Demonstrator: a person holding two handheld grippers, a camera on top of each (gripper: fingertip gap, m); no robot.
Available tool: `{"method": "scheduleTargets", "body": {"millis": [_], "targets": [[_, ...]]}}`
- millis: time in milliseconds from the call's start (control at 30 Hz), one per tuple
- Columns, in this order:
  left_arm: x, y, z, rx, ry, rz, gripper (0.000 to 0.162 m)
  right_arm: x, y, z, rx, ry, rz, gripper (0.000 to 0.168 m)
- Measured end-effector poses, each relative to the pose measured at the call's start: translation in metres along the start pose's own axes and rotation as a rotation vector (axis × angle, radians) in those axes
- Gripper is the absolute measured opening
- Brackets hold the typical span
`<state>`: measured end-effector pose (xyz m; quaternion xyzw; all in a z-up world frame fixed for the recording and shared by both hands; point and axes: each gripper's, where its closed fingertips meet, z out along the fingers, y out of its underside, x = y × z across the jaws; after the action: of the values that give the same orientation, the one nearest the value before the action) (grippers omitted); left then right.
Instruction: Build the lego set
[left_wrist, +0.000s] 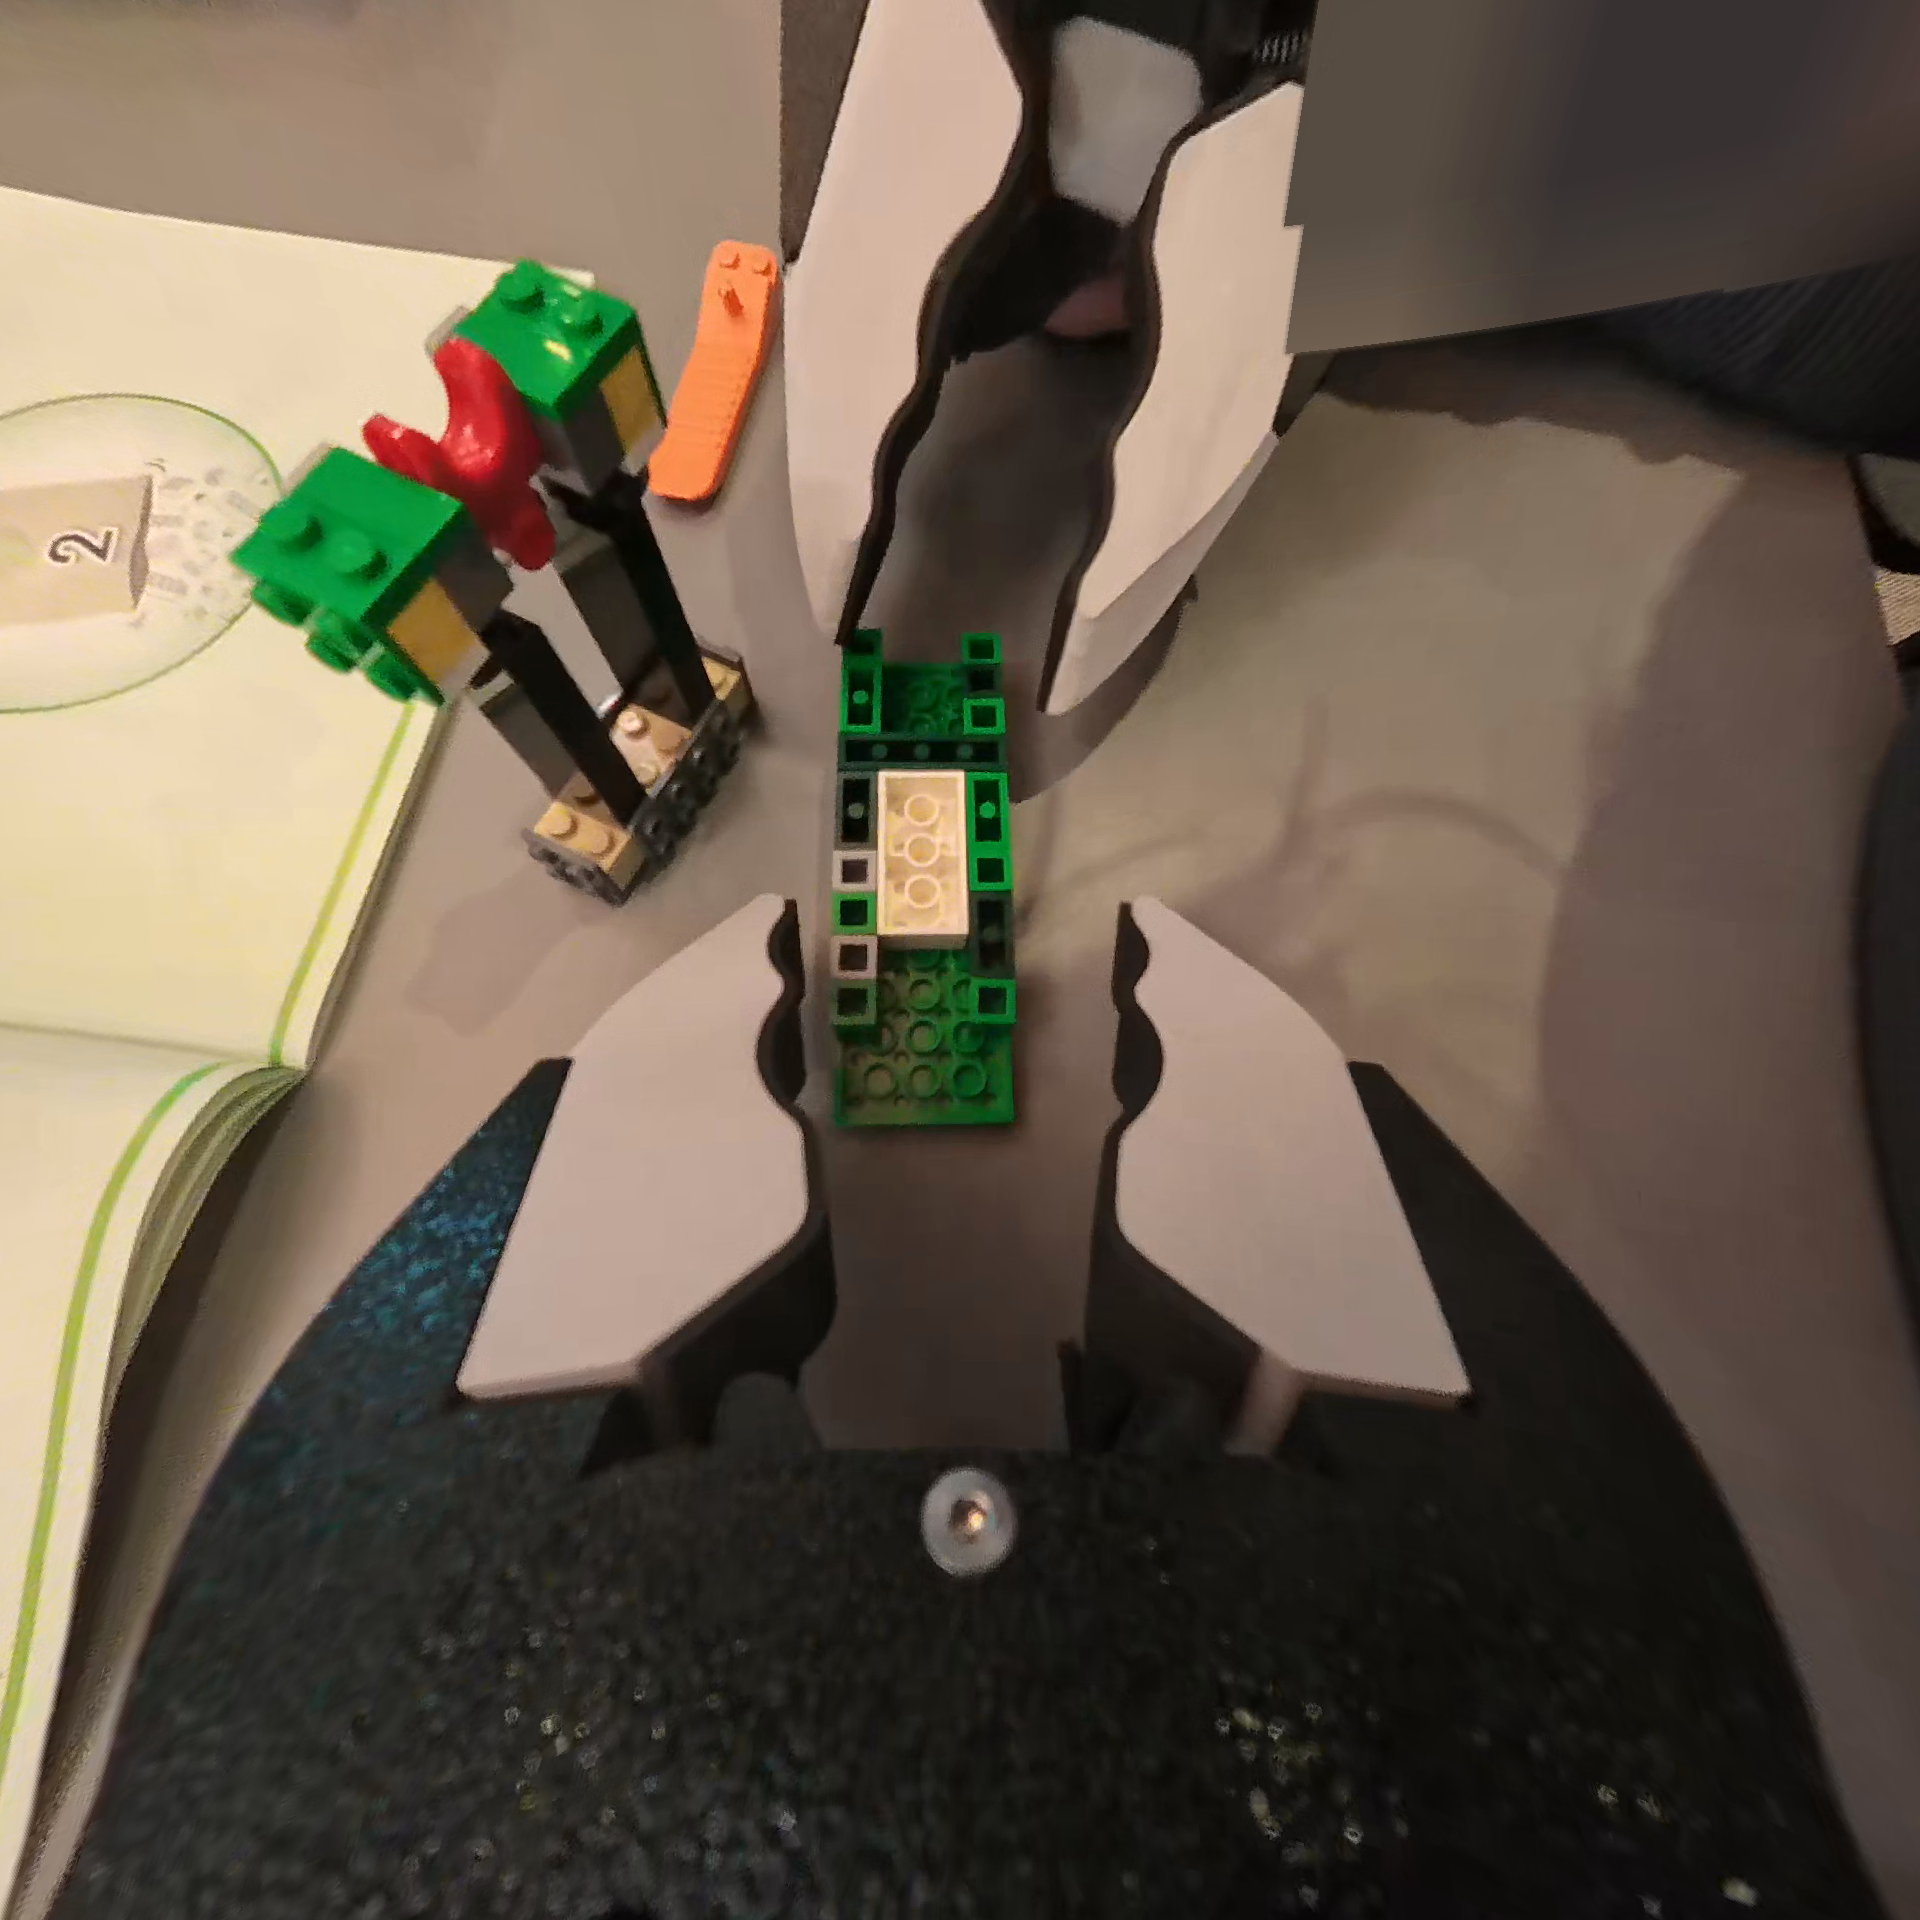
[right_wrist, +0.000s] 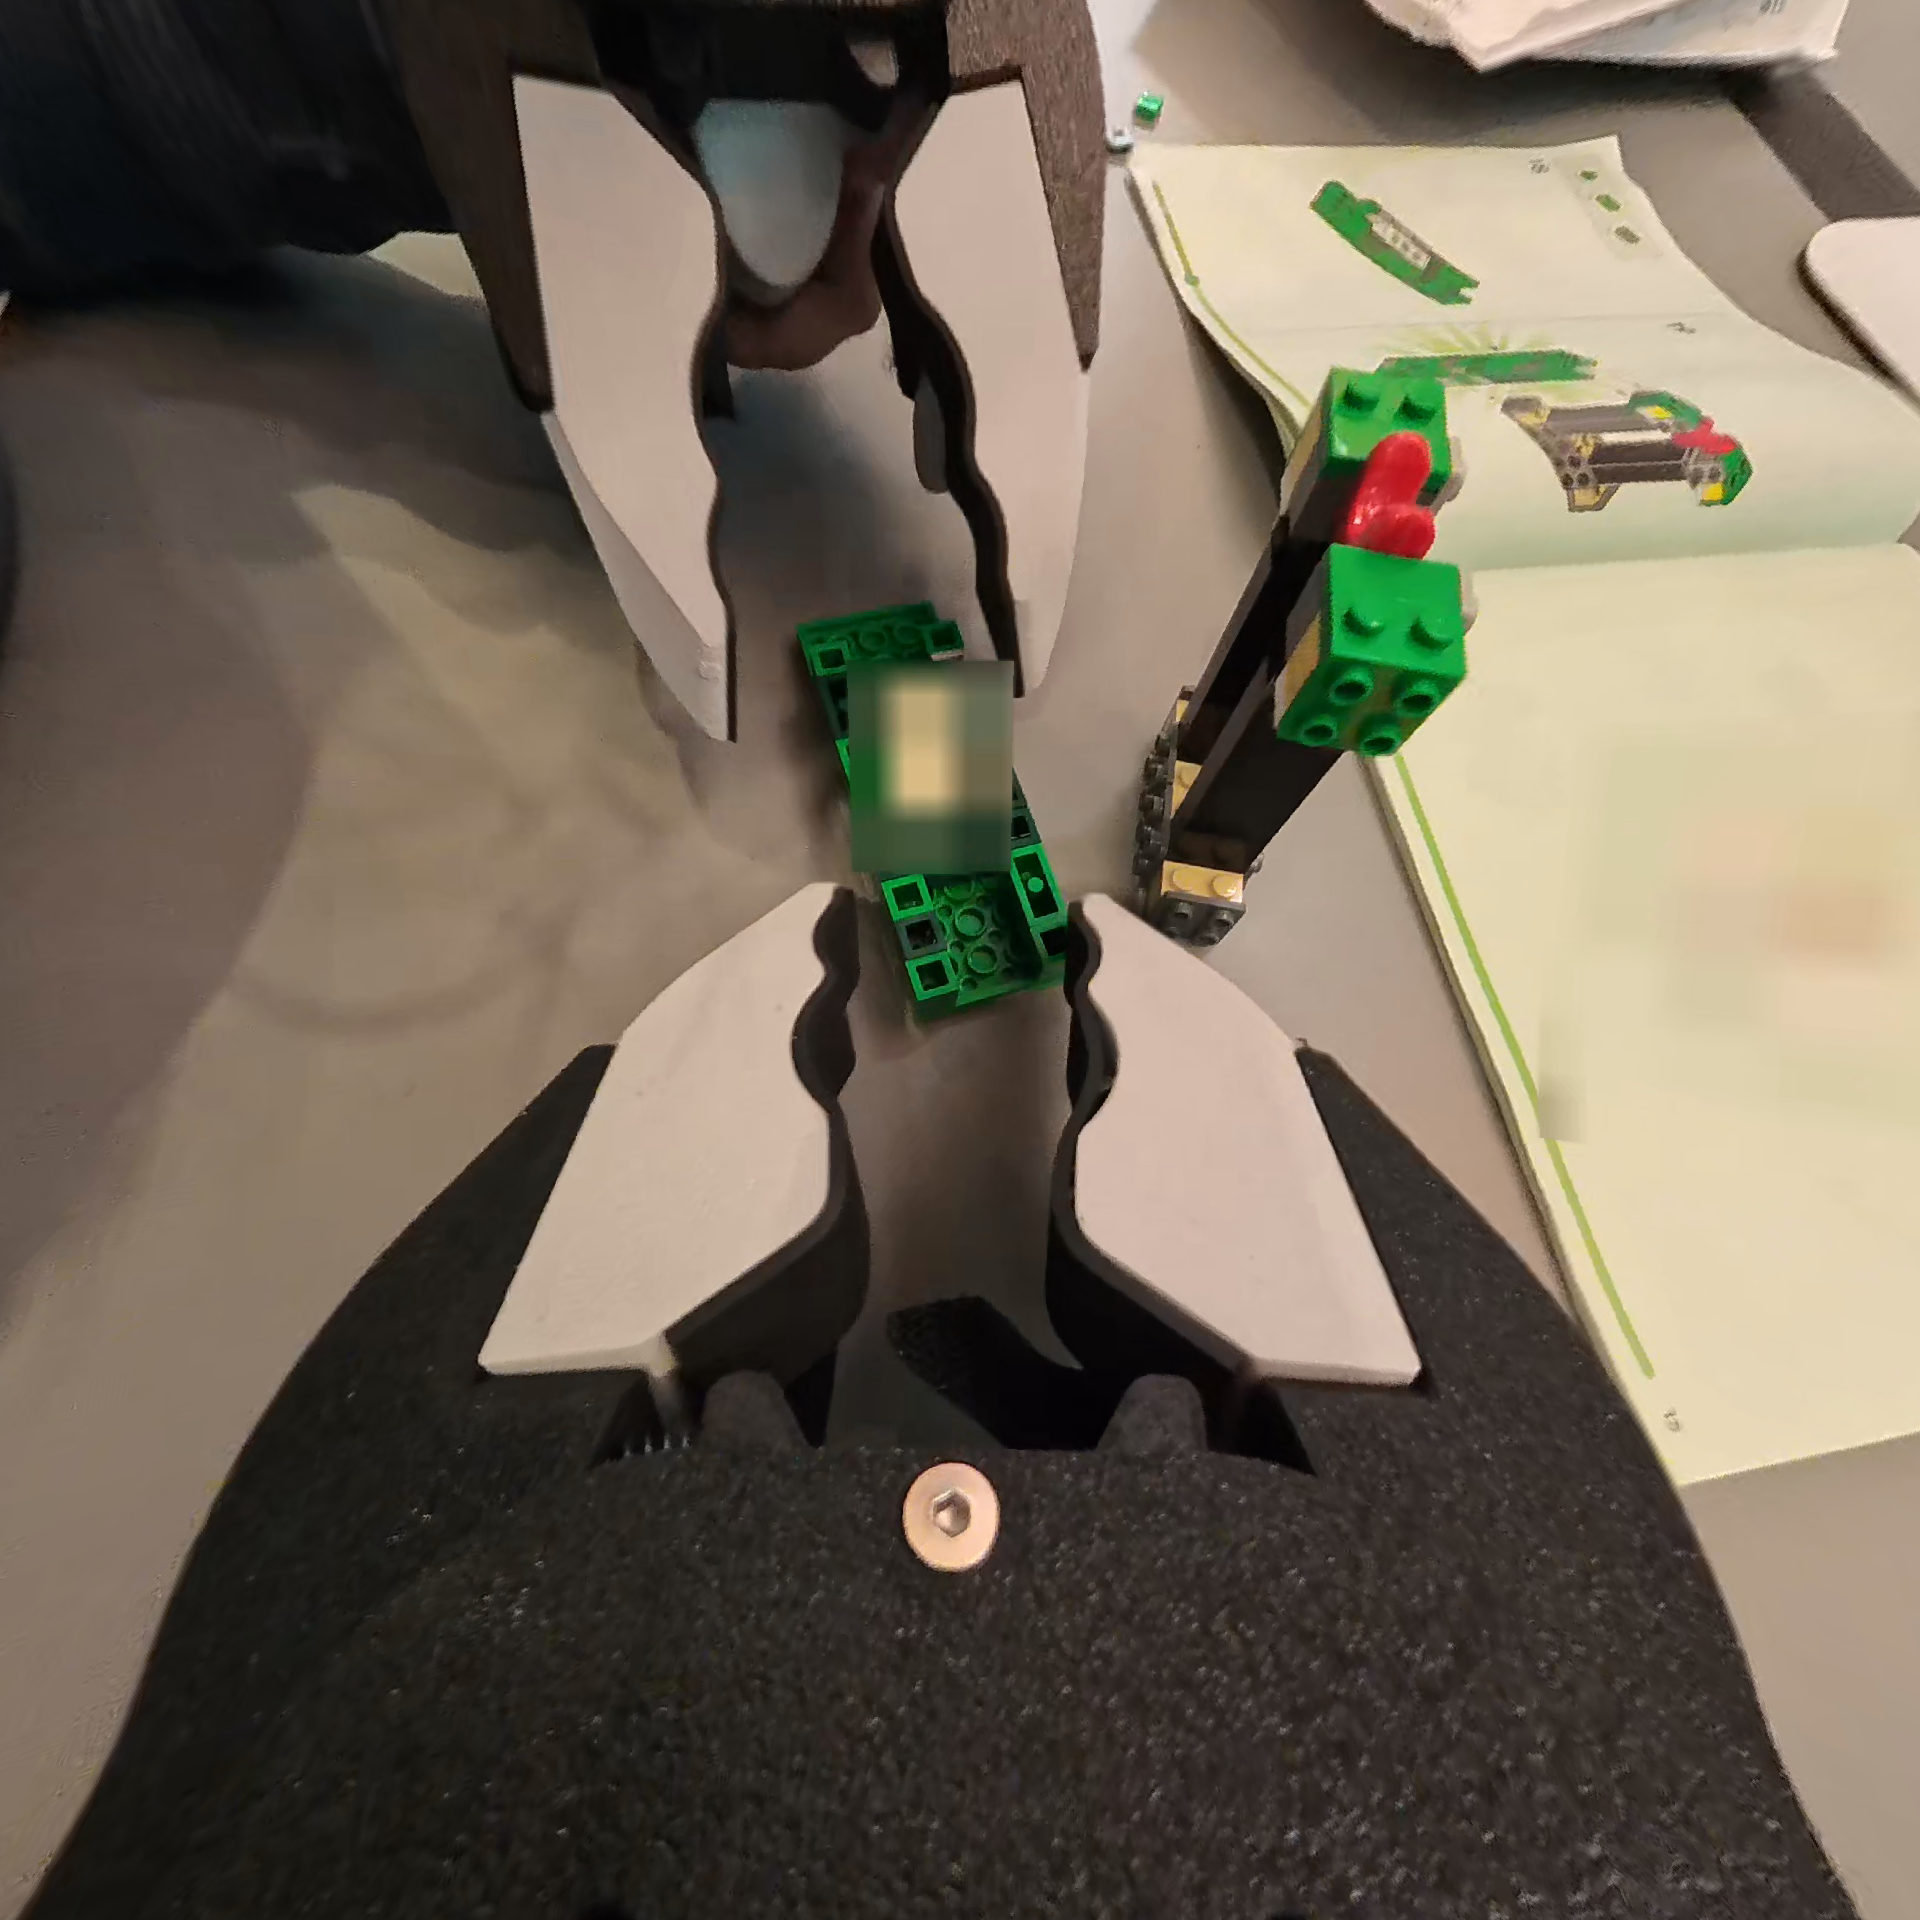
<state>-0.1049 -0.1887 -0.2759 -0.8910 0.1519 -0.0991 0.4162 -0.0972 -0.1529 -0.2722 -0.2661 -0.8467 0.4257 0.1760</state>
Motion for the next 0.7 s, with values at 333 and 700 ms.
{"method": "scheduleTargets", "body": {"millis": [333, 700], "targets": [[0.001, 0.004, 0.007, -0.049, -0.018, 0.029, 0.051, -0.017, -0.012, 0.018, -0.006, -0.060, -0.027, 0.045], [-0.001, -0.003, 0.012, -0.048, -0.024, 0.086, 0.047, 0.000, 0.004, 0.004, -0.061, 0.025, -0.023, 0.049]]}}
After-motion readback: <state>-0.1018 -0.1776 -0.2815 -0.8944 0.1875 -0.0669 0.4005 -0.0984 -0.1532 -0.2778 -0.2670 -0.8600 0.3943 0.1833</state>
